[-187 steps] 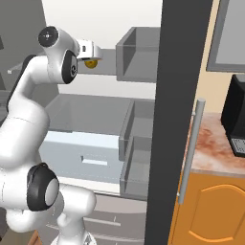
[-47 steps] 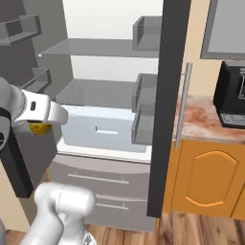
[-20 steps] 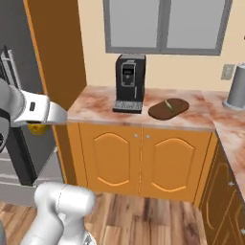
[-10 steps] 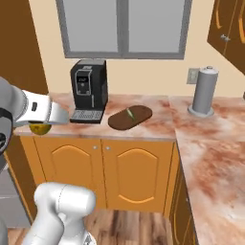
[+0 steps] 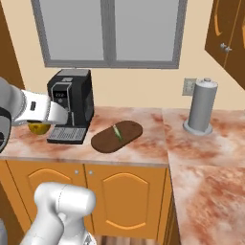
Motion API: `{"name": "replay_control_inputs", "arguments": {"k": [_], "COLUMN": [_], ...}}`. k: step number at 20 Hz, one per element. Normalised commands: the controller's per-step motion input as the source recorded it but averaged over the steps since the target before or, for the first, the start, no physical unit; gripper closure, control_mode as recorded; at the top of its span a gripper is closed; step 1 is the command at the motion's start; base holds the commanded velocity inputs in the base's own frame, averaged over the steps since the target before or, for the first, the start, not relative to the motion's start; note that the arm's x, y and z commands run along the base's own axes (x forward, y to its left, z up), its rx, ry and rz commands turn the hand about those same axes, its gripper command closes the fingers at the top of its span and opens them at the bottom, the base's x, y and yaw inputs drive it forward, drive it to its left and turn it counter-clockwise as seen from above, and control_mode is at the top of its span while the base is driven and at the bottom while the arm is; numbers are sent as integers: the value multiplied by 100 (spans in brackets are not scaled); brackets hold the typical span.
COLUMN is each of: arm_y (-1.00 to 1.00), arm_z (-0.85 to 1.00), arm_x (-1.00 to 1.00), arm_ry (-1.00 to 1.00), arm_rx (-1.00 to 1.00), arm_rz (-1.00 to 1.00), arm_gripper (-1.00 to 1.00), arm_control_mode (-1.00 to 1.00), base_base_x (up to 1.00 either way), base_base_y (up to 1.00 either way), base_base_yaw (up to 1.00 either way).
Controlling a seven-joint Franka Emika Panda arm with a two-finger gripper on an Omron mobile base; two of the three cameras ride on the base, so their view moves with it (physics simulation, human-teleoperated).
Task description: Retrieve a lemon from the fridge and place it on the cutting board with the fish.
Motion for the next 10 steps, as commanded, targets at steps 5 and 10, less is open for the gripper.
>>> {"name": "replay_control_inputs", "arguments": {"k": [5, 10], "arm_y": [0, 0], "arm_z": [0, 0], "arm_x": [0, 0], "arm_ry": [0, 0], "arm_rx": [0, 0], "arm_rz": [0, 0], "arm_gripper": [100, 100], "arm_control_mode": [100, 100], "base_base_x": [29, 20], "base_base_y": [-56, -21], "base_base_yaw": [0, 0]}}
